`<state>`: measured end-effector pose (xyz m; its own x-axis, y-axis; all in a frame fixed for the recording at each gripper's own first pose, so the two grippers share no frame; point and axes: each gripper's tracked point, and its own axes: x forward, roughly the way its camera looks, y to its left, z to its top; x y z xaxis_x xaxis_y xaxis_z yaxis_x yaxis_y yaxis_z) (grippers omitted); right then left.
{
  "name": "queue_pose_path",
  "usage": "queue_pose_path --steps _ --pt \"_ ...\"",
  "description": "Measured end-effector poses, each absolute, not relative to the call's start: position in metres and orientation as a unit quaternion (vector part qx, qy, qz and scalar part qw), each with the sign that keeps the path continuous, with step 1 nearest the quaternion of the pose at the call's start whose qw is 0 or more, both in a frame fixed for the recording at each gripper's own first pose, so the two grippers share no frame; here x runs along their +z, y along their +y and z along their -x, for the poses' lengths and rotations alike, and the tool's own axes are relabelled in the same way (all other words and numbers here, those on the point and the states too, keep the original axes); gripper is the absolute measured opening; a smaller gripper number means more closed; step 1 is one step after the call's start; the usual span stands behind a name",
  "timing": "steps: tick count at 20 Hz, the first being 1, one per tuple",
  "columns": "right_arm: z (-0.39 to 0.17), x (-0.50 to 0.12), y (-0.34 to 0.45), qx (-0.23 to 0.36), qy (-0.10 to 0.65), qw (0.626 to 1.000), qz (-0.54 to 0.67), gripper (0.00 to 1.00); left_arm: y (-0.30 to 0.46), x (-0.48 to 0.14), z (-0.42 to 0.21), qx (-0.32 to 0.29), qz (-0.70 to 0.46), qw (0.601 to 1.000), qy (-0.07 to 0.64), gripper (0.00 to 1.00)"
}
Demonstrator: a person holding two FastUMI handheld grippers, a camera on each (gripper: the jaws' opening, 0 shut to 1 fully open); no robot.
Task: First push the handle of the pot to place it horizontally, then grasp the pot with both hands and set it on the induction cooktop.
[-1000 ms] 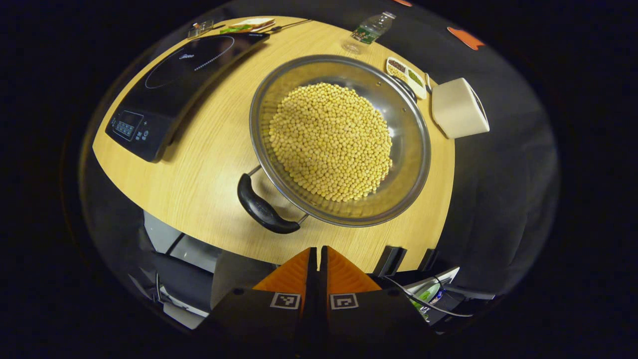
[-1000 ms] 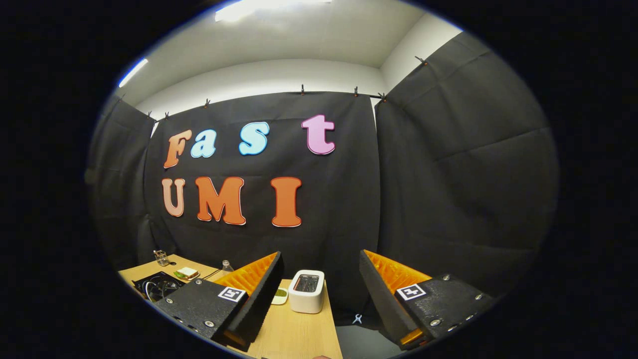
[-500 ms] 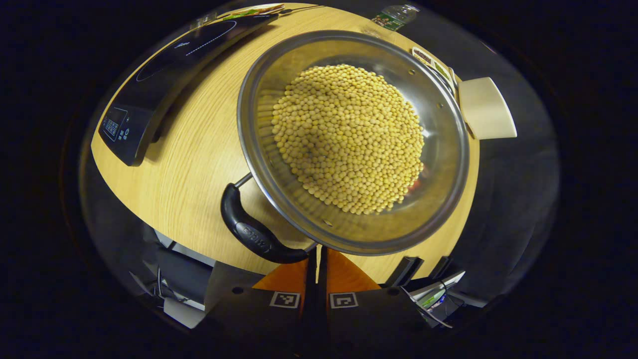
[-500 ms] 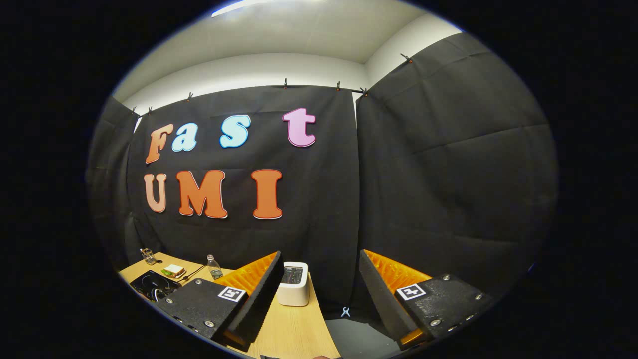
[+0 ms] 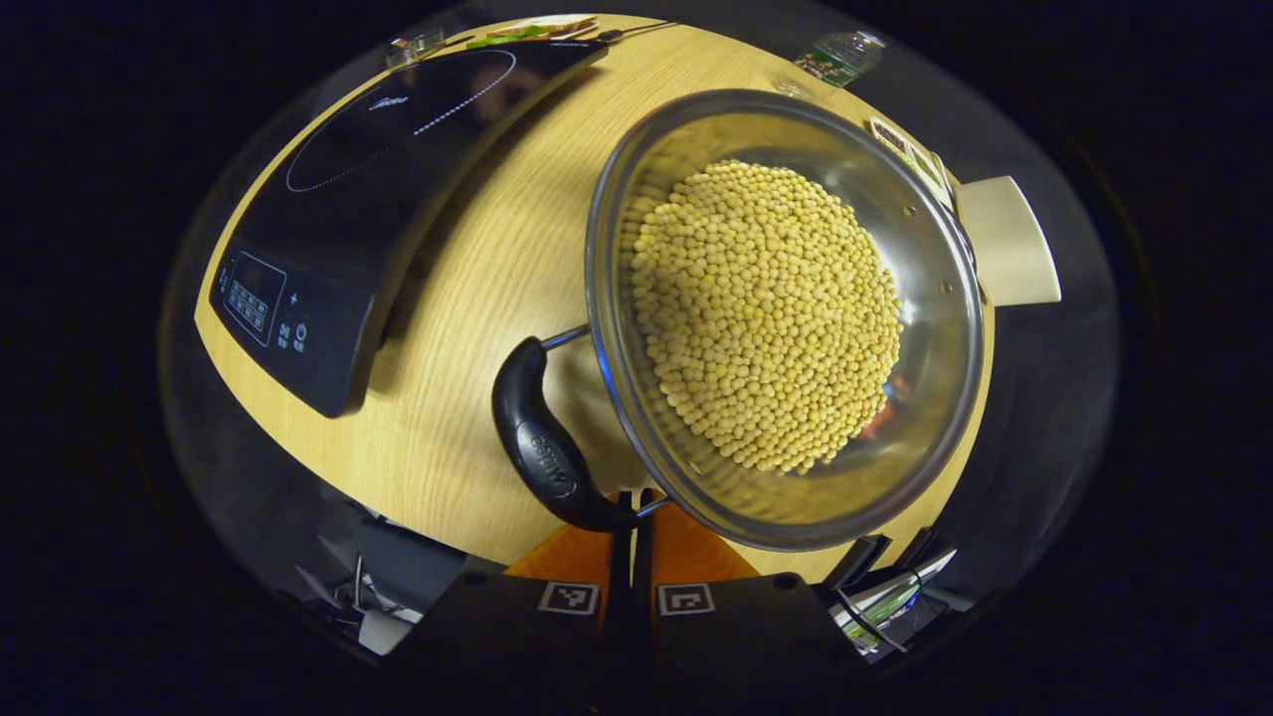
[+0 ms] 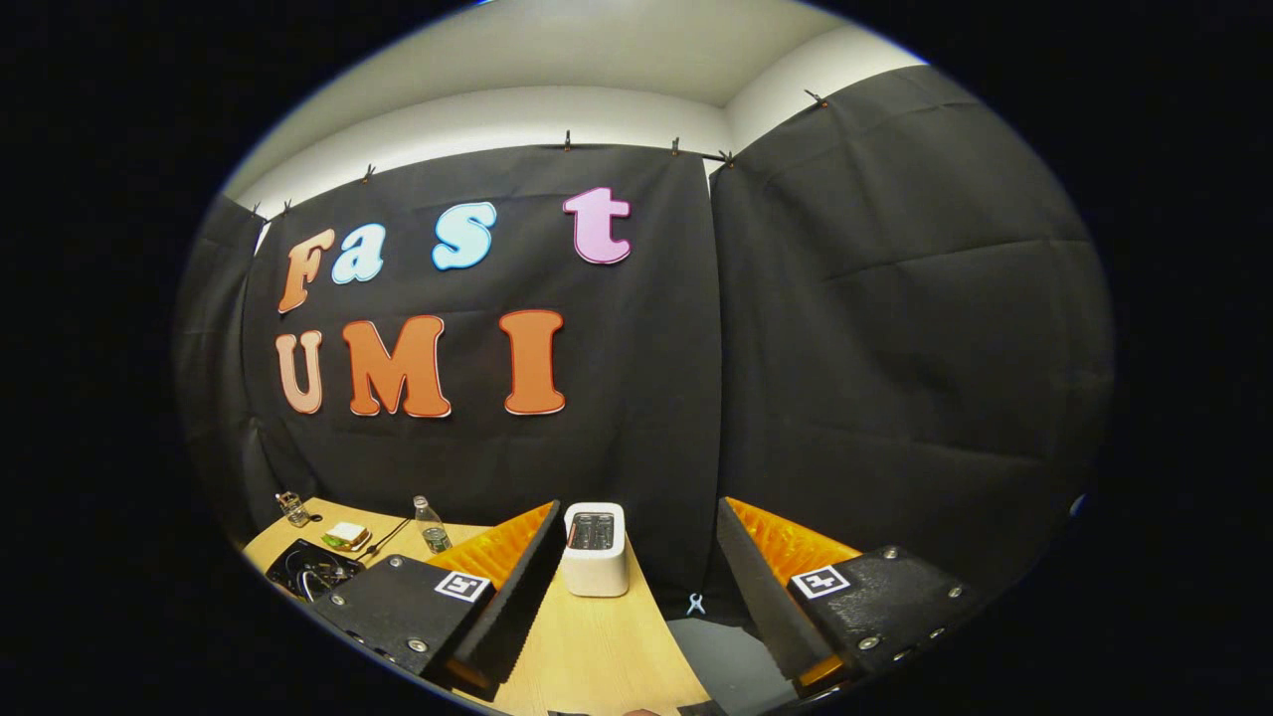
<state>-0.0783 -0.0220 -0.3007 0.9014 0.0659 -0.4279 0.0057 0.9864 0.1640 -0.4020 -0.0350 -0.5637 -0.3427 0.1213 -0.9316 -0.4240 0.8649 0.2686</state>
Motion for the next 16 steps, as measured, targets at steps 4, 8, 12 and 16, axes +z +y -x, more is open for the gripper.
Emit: queue_pose_path --steps 4,8,12,16 --pt "0.076 -0.309 -0.009 0.015 0.233 0.969 -0.081 0.94 -0.009 -0.563 0.384 0.250 0.068 0.582 0.771 0.08" --pt "0.073 -0.321 0.008 0.019 0.250 0.965 -0.081 0.95 0.019 -0.557 0.358 0.243 0.048 0.602 0.759 0.08" --pt "0.070 -0.335 0.030 0.031 0.271 0.958 -0.085 0.95 0.050 -0.557 0.327 0.235 0.002 0.634 0.737 0.08" --pt "0.066 -0.350 0.059 0.052 0.293 0.951 -0.088 0.95 0.076 -0.547 0.293 0.217 -0.049 0.664 0.714 0.08"
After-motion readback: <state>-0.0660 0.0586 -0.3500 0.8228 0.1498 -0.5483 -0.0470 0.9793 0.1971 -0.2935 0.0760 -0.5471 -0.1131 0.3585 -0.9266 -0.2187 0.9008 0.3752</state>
